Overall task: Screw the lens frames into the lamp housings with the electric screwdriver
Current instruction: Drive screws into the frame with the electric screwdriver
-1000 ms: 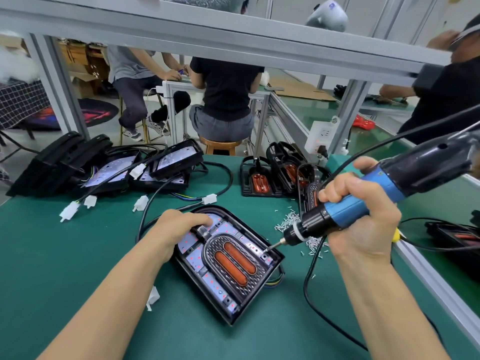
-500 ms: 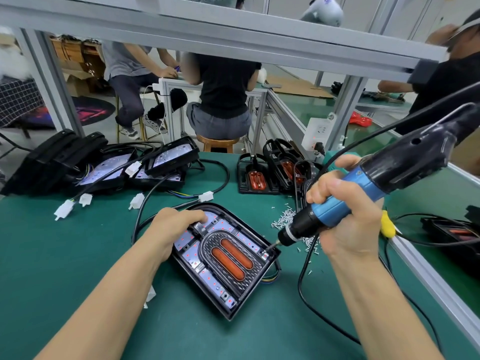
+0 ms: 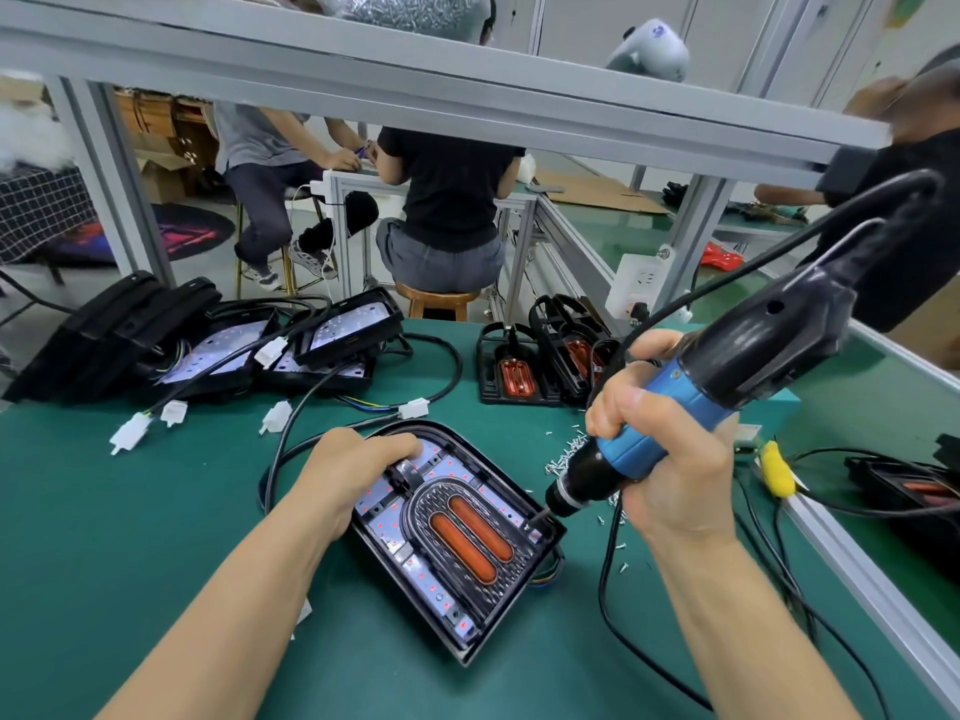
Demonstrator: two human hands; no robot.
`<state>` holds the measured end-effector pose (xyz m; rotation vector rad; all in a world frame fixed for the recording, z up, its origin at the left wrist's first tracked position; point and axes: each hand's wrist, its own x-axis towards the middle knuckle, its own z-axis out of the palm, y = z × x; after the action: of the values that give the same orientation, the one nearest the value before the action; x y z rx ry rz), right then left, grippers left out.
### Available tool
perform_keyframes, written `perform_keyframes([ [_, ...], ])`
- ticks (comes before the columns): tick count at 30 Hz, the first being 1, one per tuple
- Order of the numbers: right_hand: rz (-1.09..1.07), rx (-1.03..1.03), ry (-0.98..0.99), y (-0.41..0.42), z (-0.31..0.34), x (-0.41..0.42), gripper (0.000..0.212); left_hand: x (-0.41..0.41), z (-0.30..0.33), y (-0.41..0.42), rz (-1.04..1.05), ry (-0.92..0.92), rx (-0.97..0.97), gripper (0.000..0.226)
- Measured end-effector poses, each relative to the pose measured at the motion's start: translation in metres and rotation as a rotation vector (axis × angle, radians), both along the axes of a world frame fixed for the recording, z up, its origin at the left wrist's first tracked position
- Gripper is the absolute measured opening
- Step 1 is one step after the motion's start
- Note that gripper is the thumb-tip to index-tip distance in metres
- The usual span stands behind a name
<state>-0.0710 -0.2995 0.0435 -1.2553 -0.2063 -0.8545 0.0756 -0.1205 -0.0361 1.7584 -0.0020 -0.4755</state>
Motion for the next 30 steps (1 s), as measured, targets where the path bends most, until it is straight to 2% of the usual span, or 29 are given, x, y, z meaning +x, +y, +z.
perform_keyframes([
  [6,0.009,-0.05,-0.022,0.006,-0.001,0.003,0.035,0.0,-0.007,0.003,0.012,-0.016,0.012,0.048],
  [16,0.044,-0.068,0.015,0.003,0.002,0.004,0.031,0.001,-0.009,0.003,0.009,-0.053,0.077,0.039],
  [19,0.046,-0.123,0.014,0.004,0.003,0.005,0.021,0.003,-0.011,0.003,0.005,-0.051,0.092,0.037],
  [26,0.196,-0.174,0.022,0.003,0.004,0.011,0.022,0.004,-0.007,0.001,-0.028,-0.014,0.114,0.049],
  [30,0.242,-0.241,0.028,0.005,0.002,0.015,0.024,0.007,-0.009,0.0,-0.054,-0.008,0.121,0.04],
])
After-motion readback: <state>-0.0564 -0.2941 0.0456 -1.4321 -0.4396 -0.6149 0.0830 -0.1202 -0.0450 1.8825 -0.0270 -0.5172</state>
